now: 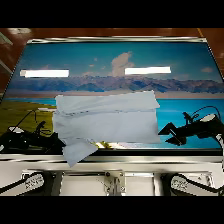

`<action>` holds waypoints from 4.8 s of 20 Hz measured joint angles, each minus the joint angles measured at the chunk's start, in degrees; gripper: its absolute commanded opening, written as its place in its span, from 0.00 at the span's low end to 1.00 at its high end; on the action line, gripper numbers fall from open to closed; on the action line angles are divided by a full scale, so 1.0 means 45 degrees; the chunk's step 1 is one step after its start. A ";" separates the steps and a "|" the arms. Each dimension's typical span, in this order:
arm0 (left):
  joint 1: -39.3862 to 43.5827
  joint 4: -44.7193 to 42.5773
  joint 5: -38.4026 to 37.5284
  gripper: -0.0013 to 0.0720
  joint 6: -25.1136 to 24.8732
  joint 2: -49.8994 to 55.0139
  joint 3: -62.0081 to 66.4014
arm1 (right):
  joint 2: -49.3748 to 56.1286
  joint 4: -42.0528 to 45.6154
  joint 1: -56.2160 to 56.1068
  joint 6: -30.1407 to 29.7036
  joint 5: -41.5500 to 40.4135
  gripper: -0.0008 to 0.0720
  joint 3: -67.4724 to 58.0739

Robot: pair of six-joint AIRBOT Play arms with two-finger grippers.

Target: Fold the shirts.

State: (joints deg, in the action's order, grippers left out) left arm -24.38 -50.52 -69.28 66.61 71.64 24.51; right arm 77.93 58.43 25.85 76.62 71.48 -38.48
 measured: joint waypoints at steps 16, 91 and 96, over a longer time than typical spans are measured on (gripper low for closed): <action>-0.0039 0.0719 -0.0884 0.06 -0.1195 -0.0418 0.2880 | -0.0092 -0.1394 -0.2293 -0.0782 -0.0719 0.09 -0.1647; 0.8913 0.5804 0.3303 0.06 0.0573 0.6139 1.2701 | -0.3181 -0.2579 -0.6271 0.2390 -0.1875 0.09 -0.7558; 0.4498 0.1705 0.2098 0.06 0.1666 0.2540 1.2701 | -0.0976 -0.3390 -0.9646 0.2395 -0.5299 0.09 -0.7558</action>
State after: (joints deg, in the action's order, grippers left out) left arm -4.14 -42.85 -59.83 74.11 83.07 81.67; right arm 73.54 43.18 -17.56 87.39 47.64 -72.49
